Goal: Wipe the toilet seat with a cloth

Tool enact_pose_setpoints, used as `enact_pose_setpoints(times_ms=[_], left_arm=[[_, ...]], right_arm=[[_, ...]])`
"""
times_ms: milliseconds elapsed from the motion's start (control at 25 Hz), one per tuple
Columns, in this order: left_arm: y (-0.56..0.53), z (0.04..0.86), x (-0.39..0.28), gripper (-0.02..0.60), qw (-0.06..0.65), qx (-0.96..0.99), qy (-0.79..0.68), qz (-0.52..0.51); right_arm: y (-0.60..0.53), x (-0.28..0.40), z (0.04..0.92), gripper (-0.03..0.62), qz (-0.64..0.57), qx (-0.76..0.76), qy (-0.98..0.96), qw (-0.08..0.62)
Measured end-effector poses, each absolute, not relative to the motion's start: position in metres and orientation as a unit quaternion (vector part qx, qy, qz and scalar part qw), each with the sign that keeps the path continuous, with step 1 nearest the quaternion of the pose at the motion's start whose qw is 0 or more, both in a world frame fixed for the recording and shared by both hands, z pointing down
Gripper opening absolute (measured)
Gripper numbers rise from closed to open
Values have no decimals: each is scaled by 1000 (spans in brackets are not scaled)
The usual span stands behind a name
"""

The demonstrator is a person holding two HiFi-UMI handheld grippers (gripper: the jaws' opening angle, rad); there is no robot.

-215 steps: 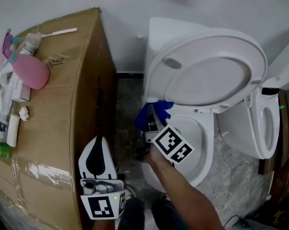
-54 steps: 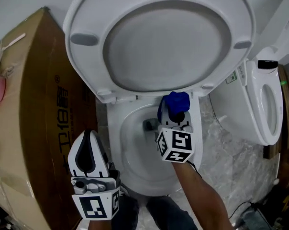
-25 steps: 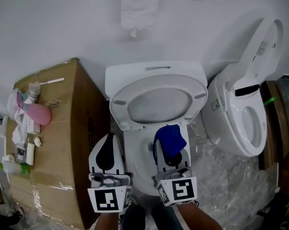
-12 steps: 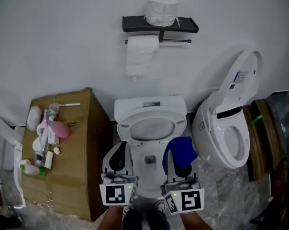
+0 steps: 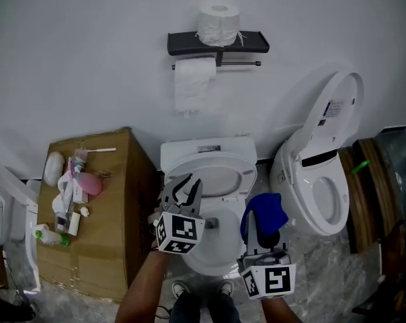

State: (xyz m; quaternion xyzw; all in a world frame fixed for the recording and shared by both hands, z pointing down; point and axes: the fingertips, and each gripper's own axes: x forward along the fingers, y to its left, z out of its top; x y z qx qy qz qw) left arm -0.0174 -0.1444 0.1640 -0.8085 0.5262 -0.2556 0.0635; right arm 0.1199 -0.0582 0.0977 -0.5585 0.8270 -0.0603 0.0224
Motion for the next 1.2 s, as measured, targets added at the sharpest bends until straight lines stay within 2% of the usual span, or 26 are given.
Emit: enact_pose_setpoints(times_ms=[200,280,480,600,840,1200], left_arm=[[-178,185,8,121,157,-787,442,-402],[-191,197,11,169,179,-772,404,-457],[-212,221,17,173,234,-730,333,-549],[-217,227,21,175,256,-714,319,-569],[-225,236,20,183,256,-697,322,-587],[-207,231,23,147,262,-707,322,-573]], right_arm=[[-60,139,102,61,-64,-566,822,20],[-61,146,105,61,-69,-569,819,19],[-63,165,114,61,-77,-580,811,16],[-64,170,118,61,-79,-582,809,13],[-67,168,121,61,-81,-579,811,11],[-69,155,119,61,-76,-573,816,10]])
